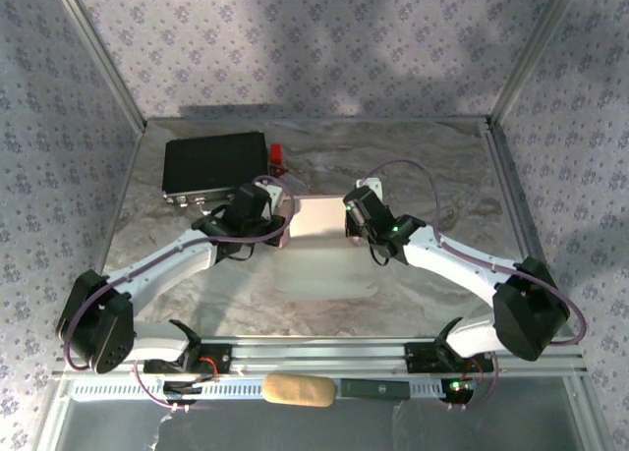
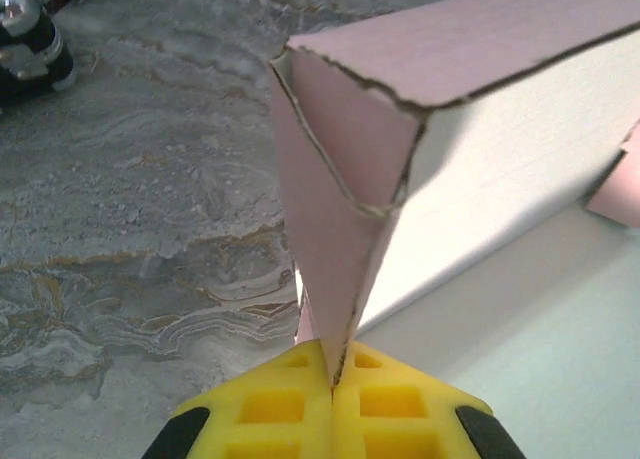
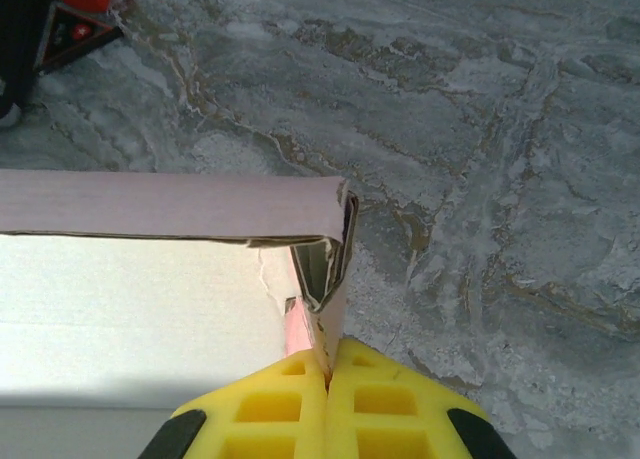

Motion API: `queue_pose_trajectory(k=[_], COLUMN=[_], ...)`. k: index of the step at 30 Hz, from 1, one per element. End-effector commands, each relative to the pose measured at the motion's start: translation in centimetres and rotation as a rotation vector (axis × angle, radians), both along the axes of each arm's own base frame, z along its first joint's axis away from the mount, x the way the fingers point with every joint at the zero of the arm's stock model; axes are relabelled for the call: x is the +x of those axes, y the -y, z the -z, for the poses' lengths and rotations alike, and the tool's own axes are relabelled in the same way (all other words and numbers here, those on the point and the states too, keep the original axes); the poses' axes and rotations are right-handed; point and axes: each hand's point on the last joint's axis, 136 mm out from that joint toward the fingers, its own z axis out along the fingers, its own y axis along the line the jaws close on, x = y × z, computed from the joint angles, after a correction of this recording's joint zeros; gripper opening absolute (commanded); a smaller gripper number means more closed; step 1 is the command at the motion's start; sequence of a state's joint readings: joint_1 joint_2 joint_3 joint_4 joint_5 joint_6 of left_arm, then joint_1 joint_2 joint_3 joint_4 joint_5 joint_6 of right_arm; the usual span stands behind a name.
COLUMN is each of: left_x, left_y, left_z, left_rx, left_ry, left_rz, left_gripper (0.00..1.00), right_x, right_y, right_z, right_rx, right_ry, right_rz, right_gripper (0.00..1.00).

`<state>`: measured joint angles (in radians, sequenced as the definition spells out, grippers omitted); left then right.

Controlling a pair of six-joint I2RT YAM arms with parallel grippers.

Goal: Fold the paper box

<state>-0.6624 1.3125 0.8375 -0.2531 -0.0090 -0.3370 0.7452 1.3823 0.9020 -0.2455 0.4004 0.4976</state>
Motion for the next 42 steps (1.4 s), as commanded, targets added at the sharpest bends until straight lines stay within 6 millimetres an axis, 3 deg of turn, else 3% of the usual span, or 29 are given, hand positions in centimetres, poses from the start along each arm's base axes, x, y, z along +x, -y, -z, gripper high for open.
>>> queue_pose_trajectory(k=[1, 16, 19, 31, 42], left_x=[1.4, 0.9, 0.8, 0.8, 1.0], left_y=[1.2, 0.8, 0.5, 0.2, 0.3], left_z=[-0.9, 3.1, 3.5, 3.0, 2.5], left_rx=[-0.036, 0.036, 0.047, 0.072, 0.070], left_ry=[0.121, 0.192, 0.192, 0.194, 0.198], left_rz=[-0.054, -0.163, -0.179, -0.180, -0.179], left_gripper=[0.00, 0.00, 0.00, 0.00, 0.00], right_x=[1.0, 0.1, 0.0, -0.2, -0.4], right_y=[-1.4, -1.0, -0.8, -0.3, 0.4], right_z=[-0.6, 3.9, 4.5, 6.1, 7.0], right_rx=[0.035, 0.038, 0.042, 0.020, 0.025], right_ry=[0.067, 0.108, 0.101, 0.065, 0.043], right_rz=[-0.043, -0.069, -0.068, -0.059, -0.055], right_gripper=[0.00, 0.00, 0.04, 0.14, 0.17])
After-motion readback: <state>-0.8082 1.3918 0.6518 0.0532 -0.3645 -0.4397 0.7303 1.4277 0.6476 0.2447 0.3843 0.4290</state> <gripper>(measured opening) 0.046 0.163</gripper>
